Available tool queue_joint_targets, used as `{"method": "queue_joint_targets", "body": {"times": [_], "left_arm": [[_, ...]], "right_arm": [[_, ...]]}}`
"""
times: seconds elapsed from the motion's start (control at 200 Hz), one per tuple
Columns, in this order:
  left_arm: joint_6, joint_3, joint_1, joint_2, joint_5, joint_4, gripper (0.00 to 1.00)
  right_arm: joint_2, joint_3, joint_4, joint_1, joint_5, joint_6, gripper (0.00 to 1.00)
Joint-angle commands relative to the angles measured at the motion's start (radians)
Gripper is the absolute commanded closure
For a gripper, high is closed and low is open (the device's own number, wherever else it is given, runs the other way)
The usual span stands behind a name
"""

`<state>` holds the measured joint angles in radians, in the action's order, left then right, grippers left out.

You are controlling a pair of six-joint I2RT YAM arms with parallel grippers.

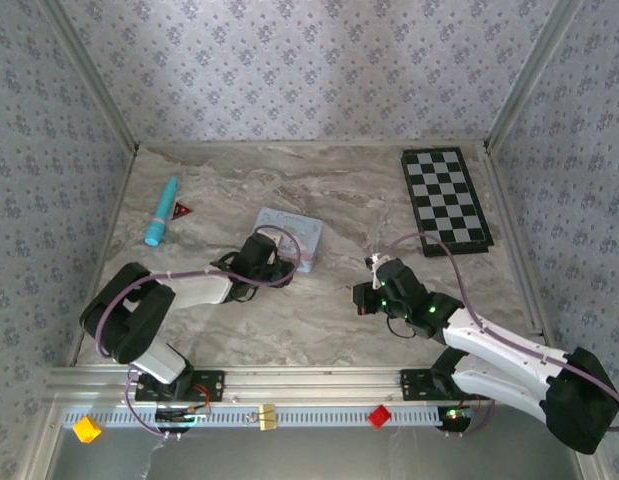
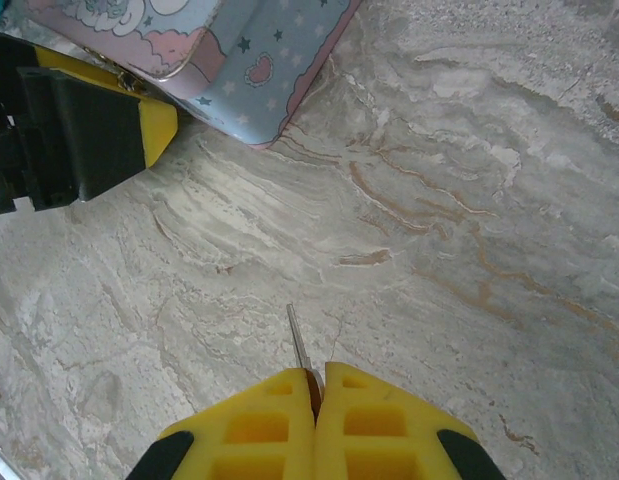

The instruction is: Unlock the padlock with the key

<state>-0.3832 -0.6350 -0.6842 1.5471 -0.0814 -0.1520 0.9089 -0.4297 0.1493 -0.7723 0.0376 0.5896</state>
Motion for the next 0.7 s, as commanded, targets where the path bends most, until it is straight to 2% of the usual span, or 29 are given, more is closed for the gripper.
{"method": "queue_joint_targets", "body": {"times": [0.0,0.2,0.37,0.565,0.695], "left_arm": [[0.007,-0.019,0.013,0.012,0.034,-0.042,0.36],[-0.006,-0.014,0.025,0.018,0.051,-0.038,0.43],[0.002,-0.002,0.027,0.006,0.081,-0.018,0.43],[0.039,0.007,0.029,-0.004,0.201,-0.016,0.47],[0.025,0.022,0.032,-0.016,0.19,-0.027,0.49]], "right_arm": [[-0.022,-0.007,0.021,0.004,-0.024,-0.006,1.0],[-0.018,-0.014,0.025,0.005,-0.018,-0.006,1.0],[-0.023,-0.014,0.026,0.005,-0.02,-0.004,1.0],[-0.025,-0.015,0.032,0.005,-0.021,-0.004,1.0],[-0.024,-0.014,0.03,0.005,-0.021,-0.002,1.0]]}}
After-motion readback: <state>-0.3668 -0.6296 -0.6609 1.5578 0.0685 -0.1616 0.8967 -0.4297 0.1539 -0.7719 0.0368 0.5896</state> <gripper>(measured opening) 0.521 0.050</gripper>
